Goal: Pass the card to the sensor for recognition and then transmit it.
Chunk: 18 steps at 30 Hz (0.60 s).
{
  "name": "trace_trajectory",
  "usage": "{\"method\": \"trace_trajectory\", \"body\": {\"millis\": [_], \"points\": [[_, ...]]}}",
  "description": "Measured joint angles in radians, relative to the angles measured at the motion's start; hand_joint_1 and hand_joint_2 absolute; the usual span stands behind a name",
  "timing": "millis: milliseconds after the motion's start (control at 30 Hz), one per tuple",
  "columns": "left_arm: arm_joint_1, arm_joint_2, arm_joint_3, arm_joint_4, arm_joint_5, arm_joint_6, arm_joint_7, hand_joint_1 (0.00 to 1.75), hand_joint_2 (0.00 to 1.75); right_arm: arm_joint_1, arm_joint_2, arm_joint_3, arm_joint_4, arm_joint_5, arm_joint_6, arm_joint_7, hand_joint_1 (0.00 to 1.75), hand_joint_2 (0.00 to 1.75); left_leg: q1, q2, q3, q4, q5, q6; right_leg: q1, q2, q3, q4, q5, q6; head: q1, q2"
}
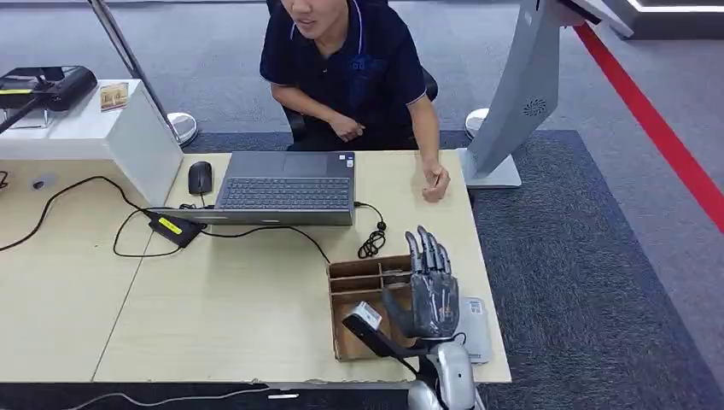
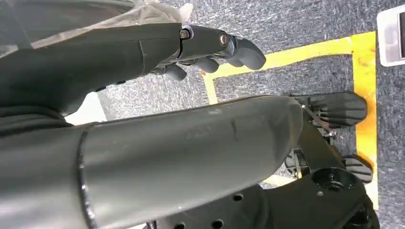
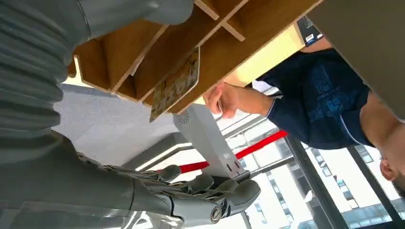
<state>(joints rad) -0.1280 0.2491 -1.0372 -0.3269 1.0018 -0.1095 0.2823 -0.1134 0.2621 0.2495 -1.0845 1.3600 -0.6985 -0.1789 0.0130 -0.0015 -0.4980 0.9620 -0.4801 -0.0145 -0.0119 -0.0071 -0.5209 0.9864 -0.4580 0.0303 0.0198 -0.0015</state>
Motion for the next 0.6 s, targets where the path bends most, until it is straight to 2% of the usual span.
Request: {"method": "trace_trajectory", "body": {"millis": [600], "points": [[0.0,0.0,0.0,0.0,0.0,-0.006,0.0,0.0,0.0,-0.021,-0.021,0.002,-0.008,0.011,0.0,0.053,0.0,1.75,0.0,0.0,0.0,0.0,0.0,0.0,0.0,0.0,0.0,0.0,0.0,0.0,0.0,0.0]]}}
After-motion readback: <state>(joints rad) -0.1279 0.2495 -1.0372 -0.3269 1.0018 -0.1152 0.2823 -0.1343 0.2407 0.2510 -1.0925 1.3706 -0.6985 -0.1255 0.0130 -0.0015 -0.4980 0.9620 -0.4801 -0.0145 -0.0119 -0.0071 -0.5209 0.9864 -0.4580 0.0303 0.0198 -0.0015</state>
